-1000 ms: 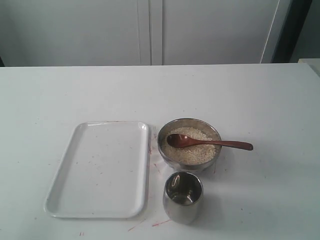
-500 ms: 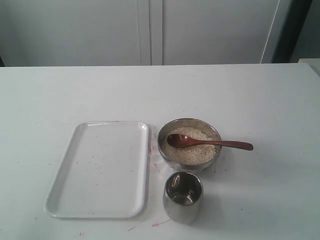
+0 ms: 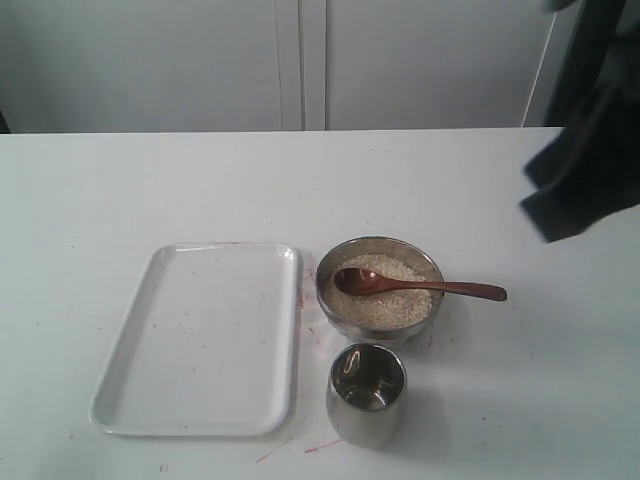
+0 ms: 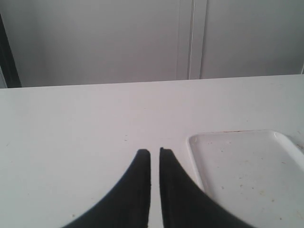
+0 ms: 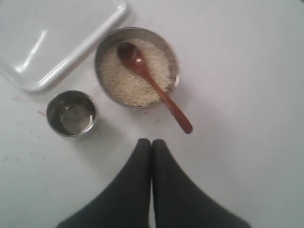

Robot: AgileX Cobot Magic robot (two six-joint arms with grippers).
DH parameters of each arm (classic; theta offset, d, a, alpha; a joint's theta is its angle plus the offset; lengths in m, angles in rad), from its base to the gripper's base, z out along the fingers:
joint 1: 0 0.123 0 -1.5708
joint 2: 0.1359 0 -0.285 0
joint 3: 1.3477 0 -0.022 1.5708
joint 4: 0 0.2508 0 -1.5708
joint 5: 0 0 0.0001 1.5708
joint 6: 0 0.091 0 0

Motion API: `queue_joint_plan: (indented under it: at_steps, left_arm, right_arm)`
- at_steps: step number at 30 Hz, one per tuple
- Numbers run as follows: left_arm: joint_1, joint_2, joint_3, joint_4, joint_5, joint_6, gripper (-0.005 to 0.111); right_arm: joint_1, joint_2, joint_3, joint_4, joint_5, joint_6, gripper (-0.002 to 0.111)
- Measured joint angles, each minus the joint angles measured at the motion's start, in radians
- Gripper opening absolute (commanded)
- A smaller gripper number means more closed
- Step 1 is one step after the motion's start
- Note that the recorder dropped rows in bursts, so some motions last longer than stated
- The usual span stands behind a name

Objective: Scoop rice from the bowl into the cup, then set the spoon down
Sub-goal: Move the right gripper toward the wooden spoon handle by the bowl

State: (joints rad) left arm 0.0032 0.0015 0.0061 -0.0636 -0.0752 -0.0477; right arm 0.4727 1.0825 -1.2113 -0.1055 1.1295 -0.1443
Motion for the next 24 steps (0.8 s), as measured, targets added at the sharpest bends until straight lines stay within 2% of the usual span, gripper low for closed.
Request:
queue_joint_plan:
  at_steps: [3, 6, 16, 24]
  left_arm:
    - [0.000, 0.000, 0.000, 0.000, 0.000, 0.000, 0.014]
    - [0.000, 0.000, 0.000, 0.000, 0.000, 0.000, 0.014]
    - [0.000, 0.000, 0.000, 0.000, 0.000, 0.000, 0.014]
    - [0.000, 0.000, 0.000, 0.000, 0.000, 0.000, 0.014]
  right_arm:
    - [0.053, 0.101, -0.021, 0.021, 0.009, -0.050, 0.000]
    - [0.033, 0.153, -0.021, 0.038, -0.006, -0.069, 0.000]
    - [-0.264, 0.137, 0.089, 0.409, -0.125, -0.326, 0.000]
    - [-0.459, 0.225, 0.188, 0.565, -0.186, -0.478, 0.000]
